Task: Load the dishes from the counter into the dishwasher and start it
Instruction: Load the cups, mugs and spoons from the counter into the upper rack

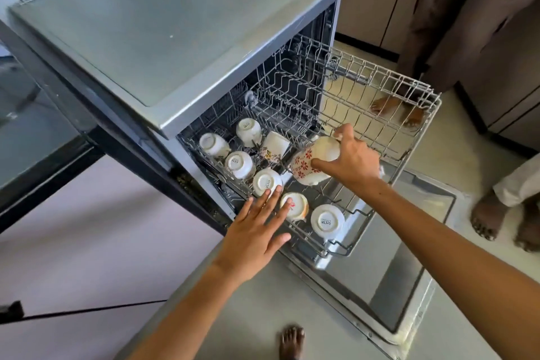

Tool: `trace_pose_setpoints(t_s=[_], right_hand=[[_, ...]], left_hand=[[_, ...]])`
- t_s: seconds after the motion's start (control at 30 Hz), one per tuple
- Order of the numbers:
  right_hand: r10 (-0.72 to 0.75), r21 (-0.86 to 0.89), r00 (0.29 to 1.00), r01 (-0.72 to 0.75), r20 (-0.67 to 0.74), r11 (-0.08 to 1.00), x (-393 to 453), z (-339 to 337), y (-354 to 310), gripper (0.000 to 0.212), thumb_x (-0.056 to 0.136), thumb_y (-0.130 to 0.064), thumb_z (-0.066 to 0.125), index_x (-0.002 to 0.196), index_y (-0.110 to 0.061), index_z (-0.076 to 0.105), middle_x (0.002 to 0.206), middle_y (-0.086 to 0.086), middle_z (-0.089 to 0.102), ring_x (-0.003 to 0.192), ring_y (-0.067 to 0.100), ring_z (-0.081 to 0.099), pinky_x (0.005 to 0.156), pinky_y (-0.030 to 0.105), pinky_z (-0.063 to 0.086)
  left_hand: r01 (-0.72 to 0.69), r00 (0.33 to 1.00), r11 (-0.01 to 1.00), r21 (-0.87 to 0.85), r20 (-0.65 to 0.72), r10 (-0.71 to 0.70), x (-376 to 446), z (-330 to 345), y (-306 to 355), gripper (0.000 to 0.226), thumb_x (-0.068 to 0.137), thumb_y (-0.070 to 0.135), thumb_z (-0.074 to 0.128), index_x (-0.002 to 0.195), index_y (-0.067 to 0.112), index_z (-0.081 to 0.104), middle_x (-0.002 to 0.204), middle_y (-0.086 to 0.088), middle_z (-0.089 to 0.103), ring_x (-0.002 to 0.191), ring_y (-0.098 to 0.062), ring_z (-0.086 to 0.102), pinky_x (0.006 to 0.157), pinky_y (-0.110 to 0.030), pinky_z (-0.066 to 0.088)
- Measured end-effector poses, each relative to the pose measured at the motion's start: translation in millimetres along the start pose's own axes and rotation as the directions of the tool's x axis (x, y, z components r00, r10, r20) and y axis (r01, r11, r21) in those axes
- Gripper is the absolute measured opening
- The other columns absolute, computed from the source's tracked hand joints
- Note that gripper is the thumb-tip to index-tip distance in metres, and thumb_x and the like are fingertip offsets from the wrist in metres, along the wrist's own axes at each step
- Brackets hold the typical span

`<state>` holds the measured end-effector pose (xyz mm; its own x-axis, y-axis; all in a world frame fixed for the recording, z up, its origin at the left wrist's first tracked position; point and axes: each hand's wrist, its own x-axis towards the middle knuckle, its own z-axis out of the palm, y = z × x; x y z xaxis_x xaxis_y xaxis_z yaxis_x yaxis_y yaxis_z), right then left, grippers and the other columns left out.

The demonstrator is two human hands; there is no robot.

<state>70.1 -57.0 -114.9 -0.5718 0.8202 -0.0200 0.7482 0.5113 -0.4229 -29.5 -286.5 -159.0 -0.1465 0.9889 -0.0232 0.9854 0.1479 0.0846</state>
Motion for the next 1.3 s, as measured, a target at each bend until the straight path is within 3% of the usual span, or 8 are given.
trace_pose_setpoints(t_s=[0.07,0.23,0.4,0.5,0.63,0.87,1.1,1.3], right_hand=[[-0.019,-0.066,0.999,0.021,0.038,0.998,10.0,8.1,-6.2,0.072,0.071,-0.062,0.066,0.118,-0.016,0.037,0.075,-0.001,0.055,0.055,0.014,0.049,0.042,0.022,0.033],[-0.068,-0.204,0.99,0.092,0.122,0.975,26.4,25.3,-20.2,0.066,0.075,-0.064,0.061,0.122,-0.02,0.045,0.087,0.001,0.055,0.066,0.018,0.05,0.051,0.023,0.035],[-0.079,-0.238,0.984,0.116,0.158,0.964,30.6,45.7,-17.0,0.066,0.077,-0.066,0.058,0.126,-0.023,0.047,0.095,0.003,0.063,0.071,0.018,0.057,0.057,0.024,0.048],[-0.096,-0.203,0.986,0.122,0.133,0.972,29.1,52.6,-12.3,0.065,0.077,-0.064,0.058,0.126,-0.023,0.048,0.116,0.01,0.06,0.092,0.026,0.061,0.065,0.032,0.052],[-0.096,-0.2,0.983,0.126,0.153,0.972,20.7,54.4,-10.3,0.067,0.078,-0.063,0.058,0.129,-0.019,0.049,0.132,0.011,0.05,0.117,0.031,0.048,0.075,0.037,0.05],[-0.105,-0.302,0.97,0.169,0.219,0.938,9.1,69.8,-7.8,0.062,0.091,-0.055,0.044,0.138,-0.014,0.037,0.139,0.018,0.039,0.126,0.034,0.039,0.095,0.043,0.042],[-0.117,-0.252,0.97,0.171,0.214,0.953,17.7,68.2,-1.4,0.061,0.089,-0.053,0.048,0.137,-0.016,0.041,0.135,0.019,0.041,0.121,0.036,0.042,0.098,0.043,0.04],[-0.174,-0.164,0.972,0.2,0.16,0.966,20.0,58.1,0.2,0.051,0.087,-0.045,0.059,0.126,-0.014,0.054,0.131,0.021,0.044,0.116,0.038,0.042,0.094,0.045,0.042]], left_hand=[[0.011,1.0,1.0,-0.009,-0.008,-0.011,-0.3,0.3,1.0,0.058,0.101,0.051,0.021,0.151,0.022,0.02,0.159,-0.005,0.011,0.145,-0.022,0.013,0.114,-0.043,0.014],[0.057,0.998,0.997,-0.059,-0.006,-0.058,-1.0,5.1,5.5,0.058,0.1,0.049,0.027,0.152,0.022,0.02,0.159,-0.004,0.006,0.146,-0.019,0.006,0.113,-0.043,0.016],[0.049,0.999,0.996,-0.079,0.01,-0.049,0.3,6.4,3.2,0.059,0.101,0.048,0.026,0.152,0.023,0.015,0.16,-0.005,0.004,0.146,-0.02,0.005,0.115,-0.048,0.02],[0.05,0.999,0.995,-0.085,0.012,-0.049,1.0,7.5,3.9,0.059,0.101,0.049,0.026,0.152,0.024,0.012,0.16,-0.006,0.004,0.146,-0.022,0.006,0.114,-0.049,0.022],[0.061,0.998,0.995,-0.083,0.007,-0.06,0.3,9.0,5.6,0.06,0.1,0.05,0.026,0.153,0.024,0.011,0.16,-0.006,0.003,0.146,-0.022,0.006,0.115,-0.047,0.019],[0.079,0.997,0.994,-0.08,0.013,-0.078,0.3,11.5,7.9,0.061,0.1,0.051,0.025,0.152,0.022,0.013,0.159,-0.007,0.006,0.146,-0.023,0.008,0.114,-0.048,0.022],[0.092,0.996,0.993,-0.073,0.01,-0.092,-0.3,15.3,7.9,0.062,0.099,0.051,0.027,0.152,0.022,0.014,0.16,-0.007,0.004,0.146,-0.023,0.008,0.115,-0.045,0.017],[0.102,0.995,0.992,-0.069,0.011,-0.101,0.1,14.2,8.5,0.062,0.099,0.051,0.028,0.152,0.022,0.013,0.159,-0.007,0.004,0.146,-0.023,0.008,0.114,-0.043,0.012]])
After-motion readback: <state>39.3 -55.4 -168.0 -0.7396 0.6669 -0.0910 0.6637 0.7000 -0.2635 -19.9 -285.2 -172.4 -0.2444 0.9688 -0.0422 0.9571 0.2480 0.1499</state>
